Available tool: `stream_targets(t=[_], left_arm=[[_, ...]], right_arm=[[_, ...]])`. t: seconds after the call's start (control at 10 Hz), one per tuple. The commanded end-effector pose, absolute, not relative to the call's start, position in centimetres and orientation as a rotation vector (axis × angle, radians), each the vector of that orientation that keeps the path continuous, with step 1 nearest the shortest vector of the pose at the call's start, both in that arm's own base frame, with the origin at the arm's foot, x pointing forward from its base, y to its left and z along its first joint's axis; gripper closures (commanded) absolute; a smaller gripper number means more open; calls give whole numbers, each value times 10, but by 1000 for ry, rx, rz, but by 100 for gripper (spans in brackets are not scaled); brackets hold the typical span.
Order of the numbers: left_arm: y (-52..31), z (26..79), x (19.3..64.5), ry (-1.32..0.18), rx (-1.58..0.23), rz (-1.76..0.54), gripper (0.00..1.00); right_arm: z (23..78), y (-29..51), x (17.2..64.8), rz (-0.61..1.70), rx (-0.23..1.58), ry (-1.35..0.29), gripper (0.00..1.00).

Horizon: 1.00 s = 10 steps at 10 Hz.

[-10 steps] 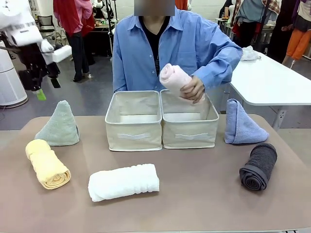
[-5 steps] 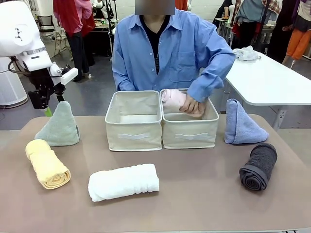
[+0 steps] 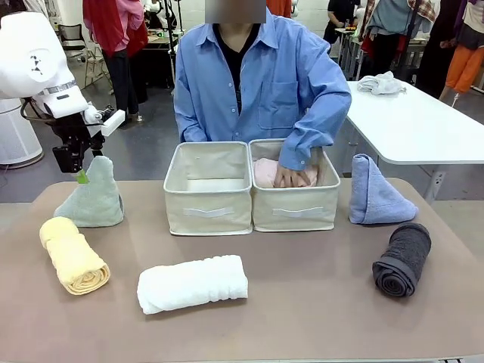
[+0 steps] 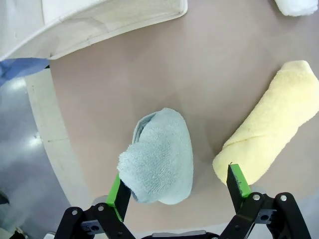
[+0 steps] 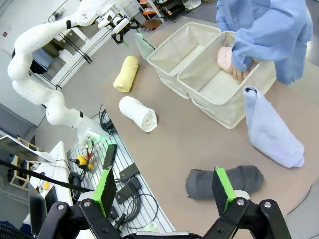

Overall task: Sort the towels based on their folding style.
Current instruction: Pick up one triangle-folded towel and place it in the left Fabric basket.

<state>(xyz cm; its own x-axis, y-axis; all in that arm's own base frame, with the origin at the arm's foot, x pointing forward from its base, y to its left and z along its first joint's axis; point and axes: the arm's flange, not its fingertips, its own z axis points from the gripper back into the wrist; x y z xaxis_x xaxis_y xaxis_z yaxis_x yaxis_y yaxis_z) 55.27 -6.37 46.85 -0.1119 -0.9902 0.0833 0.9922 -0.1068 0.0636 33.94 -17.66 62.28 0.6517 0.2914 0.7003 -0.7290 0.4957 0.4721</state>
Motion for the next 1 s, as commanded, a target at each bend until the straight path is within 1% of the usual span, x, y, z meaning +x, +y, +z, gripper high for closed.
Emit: stream_targets(t=[0.0, 0.1, 0.6, 0.8, 0.9], left_arm=[[-61, 478, 553, -153, -15, -1615, 0], [-64, 468, 553, -116, -22, -1679, 0], [-65, 469, 553, -117, -23, -1664, 0], [-68, 470, 560, -129, 46, -1664, 0], [-72, 466, 564, -126, 42, -1669, 0]], right_arm=[[622, -176, 339, 671, 852, -599, 0], [622, -176, 339, 671, 852, -599, 0], [622, -176, 339, 671, 852, -599, 0], [622, -176, 339, 671, 852, -599, 0], [622, -176, 339, 671, 852, -599, 0]])
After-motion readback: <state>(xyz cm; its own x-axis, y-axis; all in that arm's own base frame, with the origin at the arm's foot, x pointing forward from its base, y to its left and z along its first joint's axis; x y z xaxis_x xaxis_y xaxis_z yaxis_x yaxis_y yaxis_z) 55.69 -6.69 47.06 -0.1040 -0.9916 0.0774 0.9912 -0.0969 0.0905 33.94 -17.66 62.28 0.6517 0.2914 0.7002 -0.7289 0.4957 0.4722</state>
